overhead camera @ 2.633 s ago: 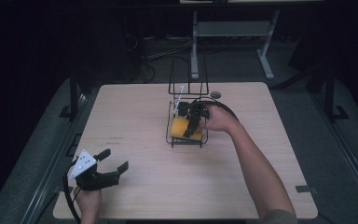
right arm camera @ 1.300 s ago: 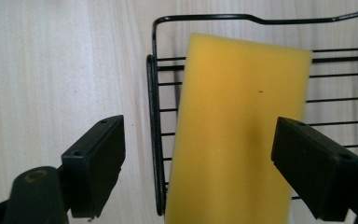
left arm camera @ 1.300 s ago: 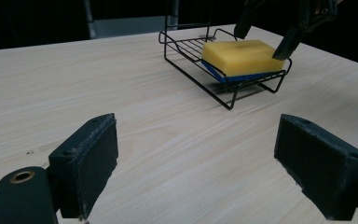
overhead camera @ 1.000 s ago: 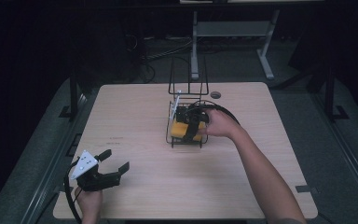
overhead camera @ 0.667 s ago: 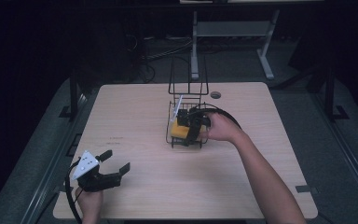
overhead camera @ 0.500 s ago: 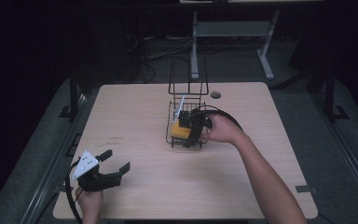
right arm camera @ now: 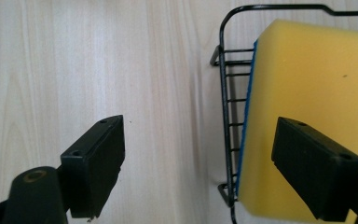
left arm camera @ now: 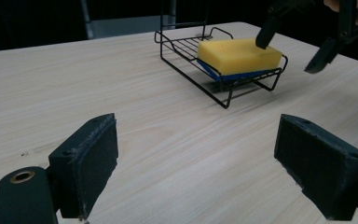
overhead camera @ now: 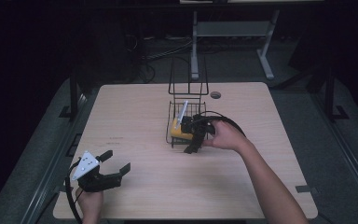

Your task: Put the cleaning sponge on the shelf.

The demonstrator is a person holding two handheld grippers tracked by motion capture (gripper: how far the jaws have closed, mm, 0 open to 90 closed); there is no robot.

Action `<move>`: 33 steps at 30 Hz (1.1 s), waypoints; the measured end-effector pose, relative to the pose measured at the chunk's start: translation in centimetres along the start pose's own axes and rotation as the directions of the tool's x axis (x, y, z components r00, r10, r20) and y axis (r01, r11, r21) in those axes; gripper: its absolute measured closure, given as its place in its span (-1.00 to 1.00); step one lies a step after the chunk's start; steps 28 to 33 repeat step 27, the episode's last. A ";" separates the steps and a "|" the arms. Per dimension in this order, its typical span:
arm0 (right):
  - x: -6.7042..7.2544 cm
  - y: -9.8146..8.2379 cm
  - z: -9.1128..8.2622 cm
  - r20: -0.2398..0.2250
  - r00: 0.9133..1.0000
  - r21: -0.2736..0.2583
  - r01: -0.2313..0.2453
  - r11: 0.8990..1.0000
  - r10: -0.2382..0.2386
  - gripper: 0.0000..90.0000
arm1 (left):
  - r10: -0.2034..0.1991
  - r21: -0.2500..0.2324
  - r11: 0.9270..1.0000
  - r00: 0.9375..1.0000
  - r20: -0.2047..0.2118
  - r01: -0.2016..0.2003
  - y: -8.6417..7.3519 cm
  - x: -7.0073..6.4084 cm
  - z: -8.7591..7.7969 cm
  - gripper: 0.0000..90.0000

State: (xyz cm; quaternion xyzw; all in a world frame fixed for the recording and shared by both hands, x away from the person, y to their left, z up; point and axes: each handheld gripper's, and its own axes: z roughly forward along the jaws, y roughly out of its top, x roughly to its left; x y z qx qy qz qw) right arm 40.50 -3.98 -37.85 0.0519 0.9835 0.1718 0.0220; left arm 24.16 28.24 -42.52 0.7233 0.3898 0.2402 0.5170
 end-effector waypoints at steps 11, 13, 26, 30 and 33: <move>1.2 -1.9 0.3 -0.004 1.000 -0.006 -0.022 1.000 0.022 -0.63 | 0.006 0.005 1.000 1.000 -0.002 -0.006 0.0 -0.1 0.1 -0.72; 1.5 -2.3 0.3 -0.009 1.000 -0.019 -0.028 0.999 0.028 -0.63 | 0.006 0.005 1.000 1.000 -0.003 -0.006 0.0 -0.2 0.0 -0.72; 3.7 -4.2 0.3 0.002 1.000 -0.019 -0.031 0.999 0.032 -0.63 | 0.009 0.010 1.000 1.000 -0.004 -0.009 0.0 -0.2 0.1 -0.72; 3.8 -4.3 0.3 0.002 0.999 -0.019 -0.032 0.999 0.032 -0.64 | 0.010 0.009 1.000 1.000 -0.004 -0.010 0.0 -0.2 0.1 -0.72; 3.8 -4.3 0.3 0.002 0.999 -0.019 -0.032 0.999 0.032 -0.64 | 0.010 0.009 1.000 1.000 -0.004 -0.010 0.0 -0.2 0.1 -0.72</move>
